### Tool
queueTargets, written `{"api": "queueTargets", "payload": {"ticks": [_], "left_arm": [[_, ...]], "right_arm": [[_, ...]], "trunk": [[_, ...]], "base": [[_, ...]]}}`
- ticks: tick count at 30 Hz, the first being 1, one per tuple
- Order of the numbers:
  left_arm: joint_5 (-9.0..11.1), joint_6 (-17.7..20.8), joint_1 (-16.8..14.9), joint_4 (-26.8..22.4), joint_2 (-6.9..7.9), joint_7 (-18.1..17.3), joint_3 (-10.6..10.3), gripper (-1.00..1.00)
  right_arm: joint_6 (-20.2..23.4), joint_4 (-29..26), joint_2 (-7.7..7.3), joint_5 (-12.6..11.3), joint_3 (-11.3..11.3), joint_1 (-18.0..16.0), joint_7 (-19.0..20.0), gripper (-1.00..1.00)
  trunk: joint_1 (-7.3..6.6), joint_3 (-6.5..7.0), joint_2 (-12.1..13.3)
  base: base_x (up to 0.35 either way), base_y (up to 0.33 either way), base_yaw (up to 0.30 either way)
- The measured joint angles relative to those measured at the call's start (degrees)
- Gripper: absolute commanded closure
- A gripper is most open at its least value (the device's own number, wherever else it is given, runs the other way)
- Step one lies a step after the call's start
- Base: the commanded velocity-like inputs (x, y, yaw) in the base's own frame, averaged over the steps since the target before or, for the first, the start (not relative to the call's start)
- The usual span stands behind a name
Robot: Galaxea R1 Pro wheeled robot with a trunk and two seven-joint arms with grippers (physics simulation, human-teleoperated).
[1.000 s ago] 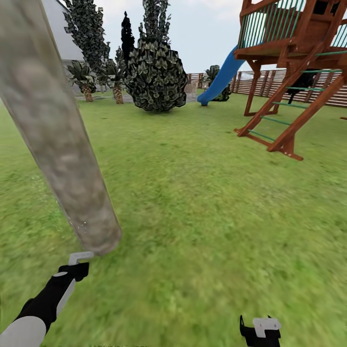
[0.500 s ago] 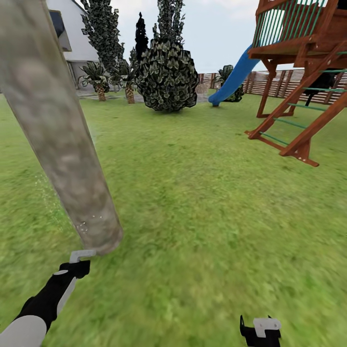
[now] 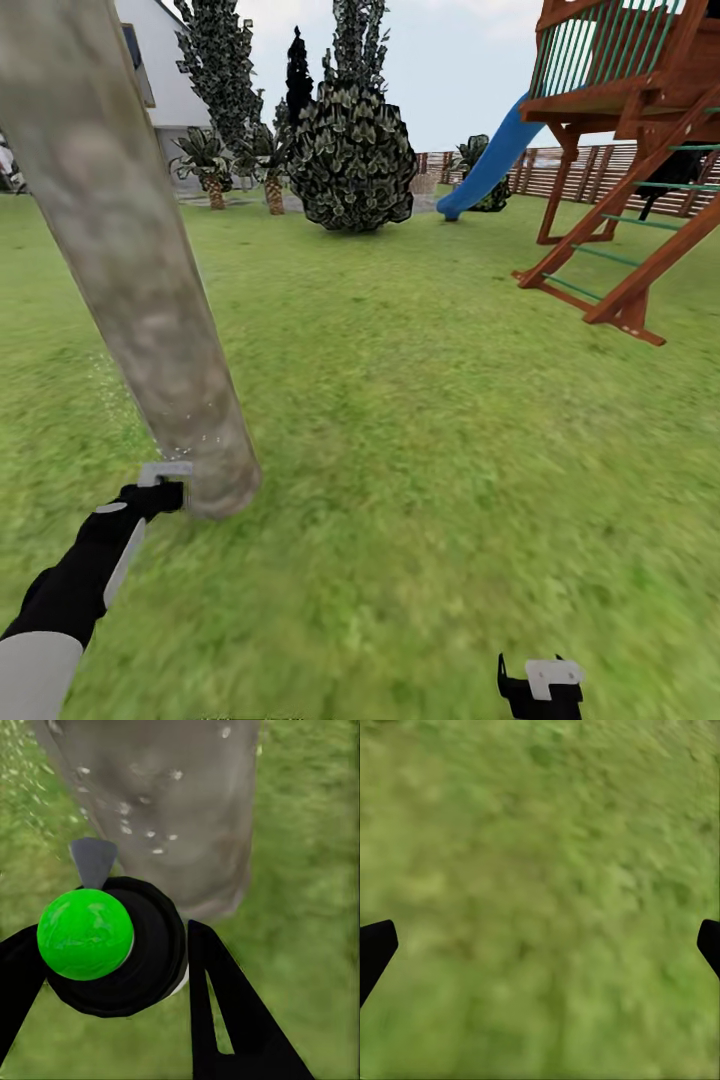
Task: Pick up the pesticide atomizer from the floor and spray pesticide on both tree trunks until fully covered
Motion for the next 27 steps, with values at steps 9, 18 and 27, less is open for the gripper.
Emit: {"api": "queueTargets", "payload": {"ticks": [9, 18, 27], "left_arm": [[0.60, 2.32, -1.77, -2.65, 1.41, -5.23, -0.45, 1.00], [0.12, 8.58, -3.89, -9.17, 1.33, -5.29, -1.24, 1.00], [-0.01, 14.91, -7.27, -11.09, 3.53, -7.32, -0.75, 1.00]], "right_arm": [[0.00, 0.03, 0.01, -0.01, 0.00, 0.00, -0.02, -1.00], [0.00, 0.03, 0.01, 0.00, 0.00, 0.00, -0.02, -1.00], [0.00, 0.03, 0.01, 0.00, 0.00, 0.00, 0.02, -1.00]], "trunk": [[0.00, 0.00, 0.00], [0.00, 0.00, 0.00], [0.00, 0.00, 0.00]], "base": [[0.000, 0.000, 0.241], [0.000, 0.000, 0.006], [0.000, 0.000, 0.000]]}}
